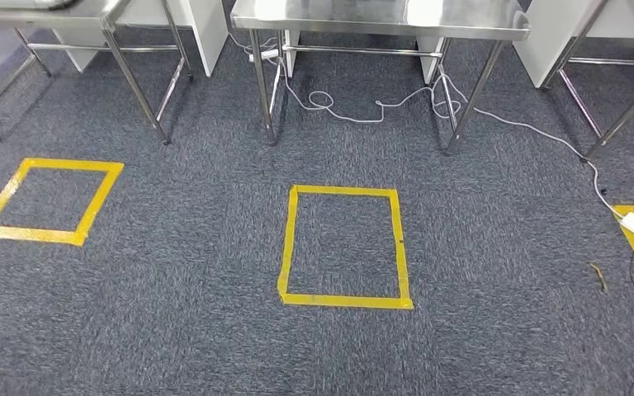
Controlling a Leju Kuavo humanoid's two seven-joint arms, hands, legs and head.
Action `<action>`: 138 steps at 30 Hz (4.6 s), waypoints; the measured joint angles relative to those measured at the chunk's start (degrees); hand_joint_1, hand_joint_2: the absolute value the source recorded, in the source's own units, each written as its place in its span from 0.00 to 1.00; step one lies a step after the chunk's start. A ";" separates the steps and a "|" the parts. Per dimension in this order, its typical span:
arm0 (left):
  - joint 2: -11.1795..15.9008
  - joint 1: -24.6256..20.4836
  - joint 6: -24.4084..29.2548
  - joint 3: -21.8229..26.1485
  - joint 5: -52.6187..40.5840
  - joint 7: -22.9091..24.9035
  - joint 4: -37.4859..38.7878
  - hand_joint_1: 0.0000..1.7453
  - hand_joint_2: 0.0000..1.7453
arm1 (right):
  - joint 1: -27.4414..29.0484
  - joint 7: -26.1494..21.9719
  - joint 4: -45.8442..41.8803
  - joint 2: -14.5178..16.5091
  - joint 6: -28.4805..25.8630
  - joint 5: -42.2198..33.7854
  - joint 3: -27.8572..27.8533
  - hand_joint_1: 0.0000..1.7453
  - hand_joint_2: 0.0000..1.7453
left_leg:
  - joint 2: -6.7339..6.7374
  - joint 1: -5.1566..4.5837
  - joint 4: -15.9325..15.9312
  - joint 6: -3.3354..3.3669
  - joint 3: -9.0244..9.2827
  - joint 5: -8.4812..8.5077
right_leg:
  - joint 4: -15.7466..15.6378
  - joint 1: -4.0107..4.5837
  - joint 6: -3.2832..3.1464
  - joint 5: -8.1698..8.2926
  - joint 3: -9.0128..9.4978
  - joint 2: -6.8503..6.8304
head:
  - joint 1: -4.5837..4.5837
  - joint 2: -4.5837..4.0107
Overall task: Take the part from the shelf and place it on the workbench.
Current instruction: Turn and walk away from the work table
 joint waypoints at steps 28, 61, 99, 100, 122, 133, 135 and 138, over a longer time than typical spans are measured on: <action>-0.01 0.05 0.46 -0.41 -0.22 -1.69 0.00 0.00 0.00 | 0.21 -1.06 0.05 0.15 0.52 -0.88 -0.07 0.00 0.00 | -0.10 0.67 -0.11 -0.84 -0.91 0.99 | 0.19 0.86 -1.68 1.03 -1.11 0.00 | -0.21 0.00; 0.55 0.06 -0.92 -0.52 0.14 -1.07 0.00 0.00 0.00 | 0.27 0.42 0.05 0.13 2.96 -1.76 -0.95 0.00 0.00 | -0.10 0.39 -0.02 -0.81 -0.99 0.99 | 0.19 0.59 -1.57 1.10 -1.16 -0.01 | -0.21 0.00; 1.05 0.07 -1.45 -0.51 0.70 0.03 0.00 0.00 0.00 | 0.57 0.60 0.14 0.14 2.21 -1.92 -1.33 0.00 0.00 | -0.10 0.39 -0.02 -0.81 -0.99 0.99 | 0.19 0.59 -1.57 1.10 -1.16 -0.01 | -0.21 0.00; 1.05 0.07 -1.45 -0.51 0.70 0.03 0.00 0.00 0.00 | 0.57 0.60 0.14 0.13 2.21 -1.92 -1.33 0.00 0.00 | -0.10 0.39 -0.02 -0.81 -0.99 0.99 | 0.19 0.59 -1.57 1.10 -1.16 -0.01 | -0.21 0.00; 0.90 0.07 -0.74 0.38 2.56 1.47 0.00 0.00 0.00 | 0.62 1.06 0.20 0.13 2.16 -1.63 -1.33 0.00 0.00 | -0.10 0.39 -0.02 -0.81 -0.99 0.99 | 0.19 0.59 -1.57 1.10 -1.16 -0.01 | -0.21 0.00; 0.82 0.07 -0.57 0.99 2.53 0.85 0.00 0.00 0.00 | 0.63 1.04 0.21 0.15 2.75 -0.62 -1.03 0.00 0.00 | -0.10 0.37 0.12 -0.75 -1.07 0.94 | 0.17 0.37 -1.49 1.14 -1.07 -0.01 | -0.21 0.00; 0.84 0.07 -0.57 1.00 2.52 0.46 0.00 0.00 0.00 | 0.65 0.83 0.26 0.19 3.01 -0.45 -0.86 0.00 0.00 | -0.11 0.34 0.50 -0.43 -1.32 0.82 | 0.19 0.06 -1.30 1.24 -0.84 0.00 | -0.25 0.01; 0.84 0.07 -0.57 1.03 2.53 0.07 0.00 0.00 0.00 | 0.66 0.49 0.31 0.25 3.50 -0.33 -0.56 0.00 0.00 | -0.17 0.24 0.49 0.39 -1.54 0.82 | -0.06 0.12 -0.92 1.43 -0.65 -0.11 | -0.28 0.00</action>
